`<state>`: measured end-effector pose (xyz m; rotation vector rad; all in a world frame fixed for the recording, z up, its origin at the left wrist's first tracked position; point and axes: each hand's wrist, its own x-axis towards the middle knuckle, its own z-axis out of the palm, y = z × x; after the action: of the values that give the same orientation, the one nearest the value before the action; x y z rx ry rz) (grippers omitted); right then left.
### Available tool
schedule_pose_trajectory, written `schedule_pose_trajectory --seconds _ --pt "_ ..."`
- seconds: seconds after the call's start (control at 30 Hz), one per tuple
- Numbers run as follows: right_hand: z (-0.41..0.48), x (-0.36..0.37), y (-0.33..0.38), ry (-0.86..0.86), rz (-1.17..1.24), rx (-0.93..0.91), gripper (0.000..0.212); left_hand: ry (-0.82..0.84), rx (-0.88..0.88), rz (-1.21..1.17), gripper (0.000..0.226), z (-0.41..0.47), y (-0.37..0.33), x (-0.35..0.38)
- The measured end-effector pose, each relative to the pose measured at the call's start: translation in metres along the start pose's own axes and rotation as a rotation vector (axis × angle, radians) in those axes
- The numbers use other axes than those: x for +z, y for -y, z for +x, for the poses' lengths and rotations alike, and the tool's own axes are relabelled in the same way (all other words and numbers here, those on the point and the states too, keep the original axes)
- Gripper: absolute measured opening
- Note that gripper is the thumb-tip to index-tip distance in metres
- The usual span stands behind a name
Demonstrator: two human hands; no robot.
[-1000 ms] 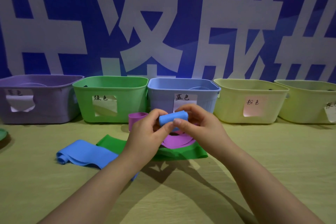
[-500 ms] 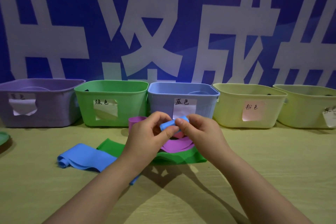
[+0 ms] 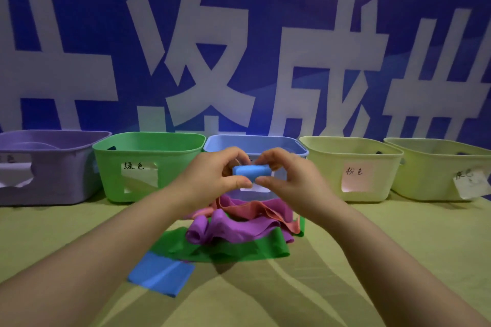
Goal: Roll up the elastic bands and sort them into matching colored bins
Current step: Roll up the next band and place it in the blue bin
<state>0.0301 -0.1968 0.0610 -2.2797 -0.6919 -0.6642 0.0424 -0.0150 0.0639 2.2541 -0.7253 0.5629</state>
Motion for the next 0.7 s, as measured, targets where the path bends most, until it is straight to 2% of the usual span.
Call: schedule_pose_trajectory --seconds 0.1,0.27,0.5,0.6,0.7 --pt "0.028 0.001 -0.019 -0.021 -0.214 -0.063 0.028 -0.01 0.067 0.211 0.019 0.031 0.01 0.004" --pt "0.077 0.013 -0.049 -0.085 -0.315 -0.024 0.028 -0.073 0.079 0.502 0.023 0.084 0.032 0.013" --pt "0.106 0.032 -0.079 -0.02 -0.492 0.057 0.03 -0.003 0.027 0.549 0.026 0.109 0.072 0.035" --pt "0.103 0.034 -0.084 0.021 -0.441 0.105 0.037 0.054 0.023 0.539 0.043 0.109 0.081 0.033" --pt "0.092 0.032 -0.084 -0.019 -0.379 0.109 0.035 0.012 0.091 0.59 0.057 0.1 0.085 0.028"
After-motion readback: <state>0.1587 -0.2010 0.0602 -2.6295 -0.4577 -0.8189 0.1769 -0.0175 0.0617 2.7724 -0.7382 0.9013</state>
